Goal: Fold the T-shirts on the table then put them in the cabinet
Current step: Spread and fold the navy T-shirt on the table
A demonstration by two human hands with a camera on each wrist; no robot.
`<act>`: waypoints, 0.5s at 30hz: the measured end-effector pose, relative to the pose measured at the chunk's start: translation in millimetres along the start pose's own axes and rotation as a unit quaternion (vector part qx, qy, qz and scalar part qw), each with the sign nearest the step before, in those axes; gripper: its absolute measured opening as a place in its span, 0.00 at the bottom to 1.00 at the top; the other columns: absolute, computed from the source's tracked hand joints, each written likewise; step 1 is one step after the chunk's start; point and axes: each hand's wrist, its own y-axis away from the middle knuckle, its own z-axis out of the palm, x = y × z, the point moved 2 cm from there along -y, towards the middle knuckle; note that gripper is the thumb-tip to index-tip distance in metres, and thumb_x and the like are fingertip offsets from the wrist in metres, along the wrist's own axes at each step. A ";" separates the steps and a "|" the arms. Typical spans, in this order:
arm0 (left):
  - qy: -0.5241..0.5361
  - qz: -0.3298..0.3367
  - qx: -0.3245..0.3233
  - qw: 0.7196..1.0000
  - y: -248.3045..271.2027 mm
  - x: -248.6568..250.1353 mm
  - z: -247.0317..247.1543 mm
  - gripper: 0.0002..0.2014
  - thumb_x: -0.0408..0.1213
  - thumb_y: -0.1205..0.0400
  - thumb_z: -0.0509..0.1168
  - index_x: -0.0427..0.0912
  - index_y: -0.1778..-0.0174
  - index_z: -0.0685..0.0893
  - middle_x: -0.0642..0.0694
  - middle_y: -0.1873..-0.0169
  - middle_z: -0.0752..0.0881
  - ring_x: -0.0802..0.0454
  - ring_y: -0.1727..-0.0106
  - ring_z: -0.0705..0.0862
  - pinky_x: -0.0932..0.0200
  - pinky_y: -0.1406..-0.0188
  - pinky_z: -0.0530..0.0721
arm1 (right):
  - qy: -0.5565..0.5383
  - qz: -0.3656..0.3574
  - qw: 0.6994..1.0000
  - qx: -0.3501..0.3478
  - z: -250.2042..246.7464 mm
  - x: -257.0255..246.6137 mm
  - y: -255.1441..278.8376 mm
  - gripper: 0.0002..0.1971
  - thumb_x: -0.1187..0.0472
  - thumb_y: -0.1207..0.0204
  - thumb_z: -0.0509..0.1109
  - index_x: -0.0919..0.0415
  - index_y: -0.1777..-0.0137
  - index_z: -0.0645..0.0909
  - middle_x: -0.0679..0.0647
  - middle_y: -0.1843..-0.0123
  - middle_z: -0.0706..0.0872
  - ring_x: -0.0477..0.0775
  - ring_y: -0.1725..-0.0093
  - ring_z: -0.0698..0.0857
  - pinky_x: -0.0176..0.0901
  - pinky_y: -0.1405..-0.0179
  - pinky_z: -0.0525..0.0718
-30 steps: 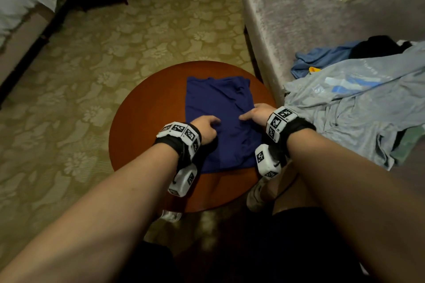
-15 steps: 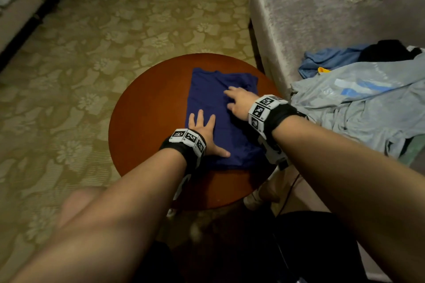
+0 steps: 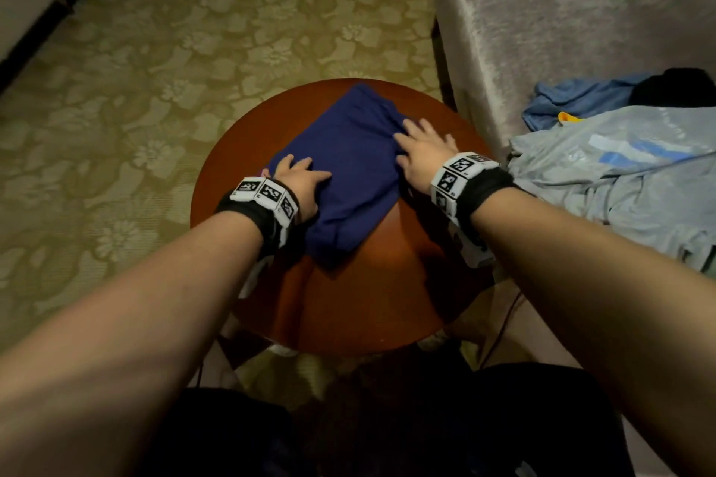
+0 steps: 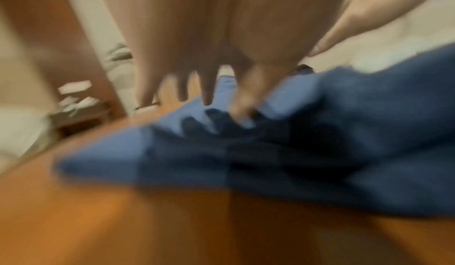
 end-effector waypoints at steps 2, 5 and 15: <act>0.051 -0.026 0.059 0.997 3.4 -4.2 4.0 0.25 0.42 0.17 0.59 0.56 0.22 0.68 0.44 0.21 0.63 0.36 0.21 0.57 0.34 0.25 0.64 | 0.013 0.002 0.998 -0.059 6.2 -10.1 -7.2 0.23 0.53 0.14 0.54 0.55 0.20 0.62 0.54 0.16 0.54 0.60 0.16 0.50 0.69 0.22 0.53; 0.082 -0.069 0.051 0.993 3.3 -2.7 17.4 0.30 0.57 0.15 0.53 0.50 0.18 0.61 0.39 0.19 0.59 0.33 0.22 0.59 0.41 0.23 0.62 | 0.031 0.043 0.993 -0.106 12.3 -9.4 -10.9 0.27 0.47 0.15 0.54 0.59 0.21 0.63 0.63 0.20 0.62 0.67 0.22 0.63 0.60 0.24 0.65; 0.120 -0.145 0.006 0.982 1.1 -6.4 18.9 0.48 0.56 0.23 0.69 0.57 0.16 0.41 0.42 0.17 0.36 0.32 0.17 0.42 0.35 0.20 0.53 | 0.123 0.150 0.978 -0.078 -15.8 -1.7 25.6 0.29 0.42 0.20 0.63 0.56 0.22 0.68 0.62 0.23 0.68 0.67 0.27 0.71 0.59 0.30 0.73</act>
